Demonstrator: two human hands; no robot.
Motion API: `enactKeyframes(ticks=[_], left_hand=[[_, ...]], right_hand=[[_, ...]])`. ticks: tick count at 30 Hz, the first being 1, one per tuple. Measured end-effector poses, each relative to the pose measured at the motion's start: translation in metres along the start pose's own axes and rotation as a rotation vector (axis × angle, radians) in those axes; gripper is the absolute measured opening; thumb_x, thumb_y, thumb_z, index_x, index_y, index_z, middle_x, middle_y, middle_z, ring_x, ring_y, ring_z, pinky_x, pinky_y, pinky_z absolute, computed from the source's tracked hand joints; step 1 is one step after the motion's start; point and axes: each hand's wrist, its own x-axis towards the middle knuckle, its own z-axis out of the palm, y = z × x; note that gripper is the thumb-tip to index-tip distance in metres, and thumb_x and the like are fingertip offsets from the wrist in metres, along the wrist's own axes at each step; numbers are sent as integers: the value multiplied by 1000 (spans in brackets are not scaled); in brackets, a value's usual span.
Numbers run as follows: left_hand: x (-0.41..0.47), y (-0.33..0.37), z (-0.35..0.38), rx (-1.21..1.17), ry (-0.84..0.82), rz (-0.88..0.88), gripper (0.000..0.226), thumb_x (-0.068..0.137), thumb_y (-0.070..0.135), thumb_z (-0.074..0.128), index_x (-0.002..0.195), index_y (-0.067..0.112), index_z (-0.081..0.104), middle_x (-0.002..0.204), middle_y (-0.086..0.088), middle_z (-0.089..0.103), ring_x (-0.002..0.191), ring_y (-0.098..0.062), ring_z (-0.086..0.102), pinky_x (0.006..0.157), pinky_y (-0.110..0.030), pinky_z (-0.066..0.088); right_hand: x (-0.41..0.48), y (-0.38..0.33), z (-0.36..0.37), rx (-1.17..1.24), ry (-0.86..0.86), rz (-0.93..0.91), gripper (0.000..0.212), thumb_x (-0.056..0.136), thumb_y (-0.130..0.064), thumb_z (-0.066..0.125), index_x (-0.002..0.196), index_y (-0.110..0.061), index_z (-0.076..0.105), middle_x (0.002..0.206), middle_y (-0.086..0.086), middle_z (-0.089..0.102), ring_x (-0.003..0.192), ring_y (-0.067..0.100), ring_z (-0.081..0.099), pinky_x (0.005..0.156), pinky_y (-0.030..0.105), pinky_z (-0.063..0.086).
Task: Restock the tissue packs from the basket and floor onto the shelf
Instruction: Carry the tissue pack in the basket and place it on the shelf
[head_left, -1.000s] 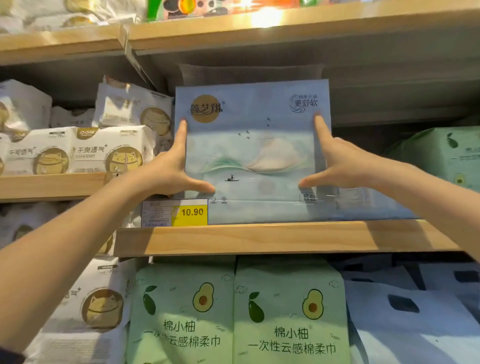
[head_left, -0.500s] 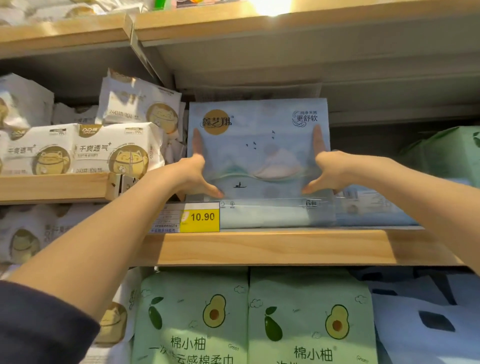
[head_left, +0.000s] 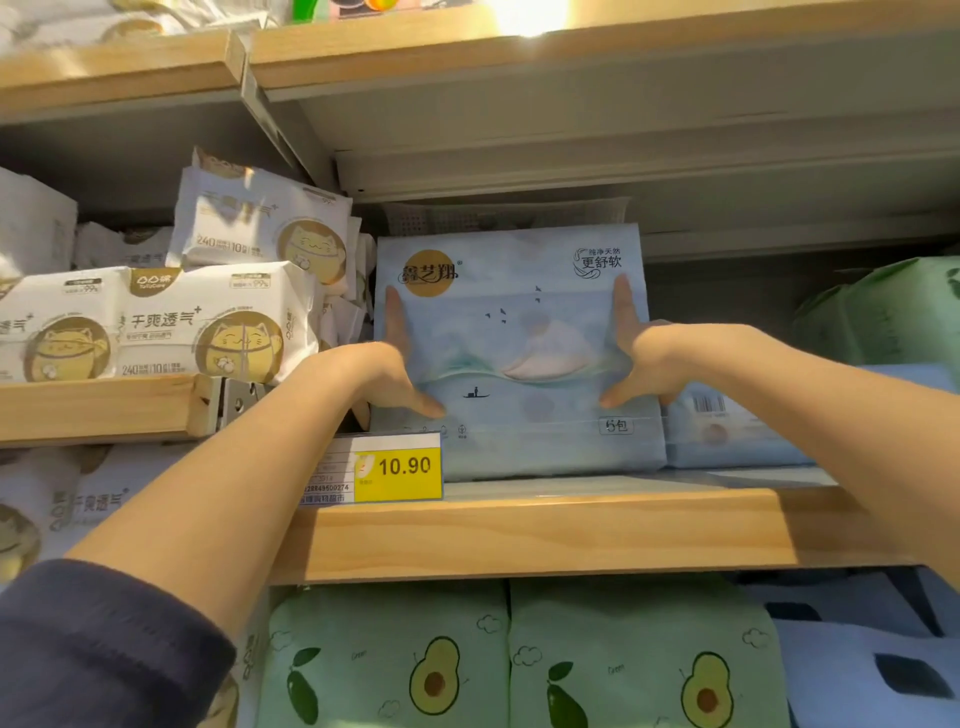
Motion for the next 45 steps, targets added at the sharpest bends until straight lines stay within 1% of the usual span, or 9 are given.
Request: enactKeyframes(ticks=[7, 17, 22, 24, 26, 29, 32, 37, 45], left_hand=[[6, 0, 1, -5, -26, -16, 117, 77, 46, 67, 143, 10, -23, 150, -22, 27, 121, -36, 51, 100, -41, 42], [1, 1, 0, -108, -22, -31, 93, 79, 35, 69, 145, 3, 10, 135, -22, 45, 104, -36, 60, 88, -43, 53], [-8, 1, -7, -99, 57, 7, 91, 83, 30, 65, 146, 1, 6, 132, -16, 48, 113, -33, 54, 91, -38, 50], [-12, 1, -8, -89, 113, 38, 95, 83, 31, 64, 147, 3, -1, 116, -9, 49, 109, -28, 51, 84, -32, 46], [-20, 1, -9, -121, 153, 53, 85, 83, 30, 63, 144, 1, 13, 113, -11, 49, 97, -25, 47, 75, -31, 41], [-42, 3, -12, -163, 176, 71, 66, 86, 35, 58, 135, 2, 29, 134, -16, 43, 100, -25, 43, 77, -35, 39], [-73, 6, -17, -144, 209, 141, 66, 90, 36, 52, 143, 7, 25, 149, -14, 31, 130, -29, 38, 100, -38, 35], [-143, 24, -19, -171, 226, 173, 48, 93, 32, 46, 136, 10, 41, 141, -14, 43, 127, -30, 43, 99, -35, 35], [-262, 57, 4, -311, 170, 169, 42, 92, 30, 48, 132, 15, 47, 138, -14, 48, 124, -27, 47, 103, -38, 38]], right_hand=[[-2, -5, 3, 72, 36, 24, 124, 79, -27, 69, 125, -30, -46, 143, 34, 26, 90, 40, 63, 87, 45, 52], [-18, -3, 1, 89, 14, 12, 117, 82, -31, 65, 129, -30, -42, 134, 26, 37, 86, 35, 62, 82, 39, 53], [-24, -6, -3, 46, 22, 28, 111, 80, -40, 63, 140, -15, -28, 106, 13, 45, 85, 29, 65, 80, 38, 55], [-32, -9, -7, 71, 55, 27, 100, 81, -39, 61, 145, -10, -11, 105, 12, 46, 85, 28, 61, 68, 33, 53], [-41, -11, -11, 112, 85, 24, 96, 83, -38, 60, 146, -9, -6, 116, 16, 46, 85, 28, 55, 62, 30, 48], [-58, -6, -18, 120, 96, 0, 91, 82, -45, 58, 145, -12, 1, 142, 15, 37, 99, 31, 55, 84, 38, 50], [-85, 3, -28, 94, 104, -54, 82, 83, -47, 55, 145, -13, 13, 149, 11, 29, 129, 31, 40, 105, 42, 37], [-153, 26, -40, 125, 106, -163, 69, 86, -39, 56, 142, -13, 26, 147, 11, 35, 133, 28, 36, 104, 36, 32], [-269, 95, -30, 155, 48, -169, 64, 85, -38, 58, 139, -18, 32, 141, 12, 43, 125, 30, 44, 102, 41, 37]])
